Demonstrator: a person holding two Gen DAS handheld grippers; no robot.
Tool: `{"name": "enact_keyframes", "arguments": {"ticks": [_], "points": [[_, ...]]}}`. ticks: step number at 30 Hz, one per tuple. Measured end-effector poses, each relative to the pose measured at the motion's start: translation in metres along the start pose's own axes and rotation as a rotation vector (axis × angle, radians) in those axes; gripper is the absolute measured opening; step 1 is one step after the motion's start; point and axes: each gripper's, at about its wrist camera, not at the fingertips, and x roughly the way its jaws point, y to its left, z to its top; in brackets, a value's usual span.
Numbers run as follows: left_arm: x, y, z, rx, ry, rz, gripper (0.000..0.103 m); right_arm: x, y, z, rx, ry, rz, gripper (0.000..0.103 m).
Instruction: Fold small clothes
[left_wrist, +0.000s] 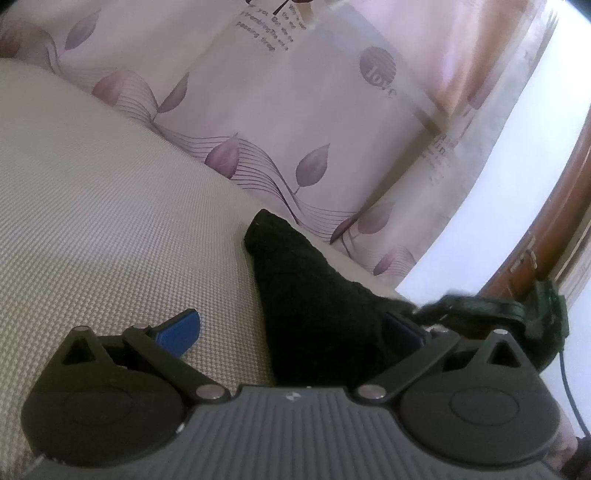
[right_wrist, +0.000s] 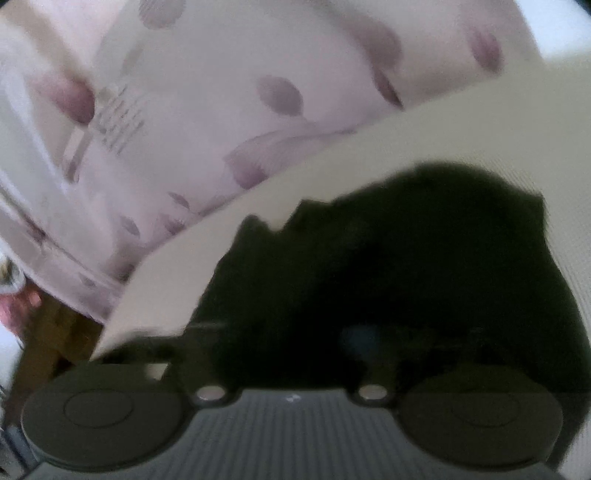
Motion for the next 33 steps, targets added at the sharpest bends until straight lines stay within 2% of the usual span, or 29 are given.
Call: {"name": "enact_keyframes", "arguments": {"ticks": [3, 8, 11, 13, 15, 19, 24, 26, 27, 29, 31, 32, 33], "points": [[-0.001, 0.001, 0.0, -0.004, -0.003, 0.004, 0.103, -0.009, 0.007, 0.011, -0.082, -0.071, 0.002, 0.018], [-0.001, 0.001, 0.001, -0.004, -0.001, 0.004, 0.103, -0.05, -0.005, 0.052, -0.114, -0.191, -0.029, 0.014], [-0.001, 0.001, 0.001, -0.003, 0.003, 0.004, 0.103, -0.056, -0.026, 0.066, -0.113, -0.17, -0.064, 0.014], [-0.001, 0.001, 0.001, -0.002, 0.005, 0.003, 0.103, -0.045, -0.044, 0.063, -0.091, -0.099, -0.084, 0.014], [-0.001, 0.001, 0.001, -0.002, 0.004, 0.006, 0.103, -0.037, -0.066, 0.053, -0.076, -0.068, -0.133, 0.014], [-0.001, 0.002, 0.001, -0.006, 0.008, 0.011, 0.103, -0.04, -0.095, 0.039, 0.007, -0.103, -0.126, 0.014], [0.001, 0.001, 0.002, -0.003, 0.011, 0.011, 0.103, -0.069, -0.087, 0.043, -0.039, -0.194, -0.129, 0.013], [0.001, 0.001, 0.002, 0.001, 0.013, 0.009, 0.103, -0.07, -0.087, 0.049, -0.049, -0.189, -0.149, 0.013], [0.001, 0.001, 0.002, 0.002, 0.013, 0.009, 0.103, -0.071, -0.089, 0.049, -0.048, -0.179, -0.138, 0.014], [0.001, 0.001, 0.001, 0.0, 0.011, 0.011, 0.103, -0.075, -0.09, 0.047, -0.016, -0.173, -0.05, 0.016], [0.002, 0.002, 0.001, -0.004, 0.015, 0.011, 0.103, -0.08, -0.088, 0.038, 0.014, -0.158, 0.009, 0.024], [0.002, 0.002, 0.001, -0.004, 0.016, 0.012, 0.103, -0.08, -0.085, 0.032, 0.011, -0.153, 0.015, 0.045], [0.002, 0.002, 0.001, -0.003, 0.016, 0.012, 0.103, -0.079, -0.082, 0.028, -0.002, -0.143, 0.004, 0.074]]}}
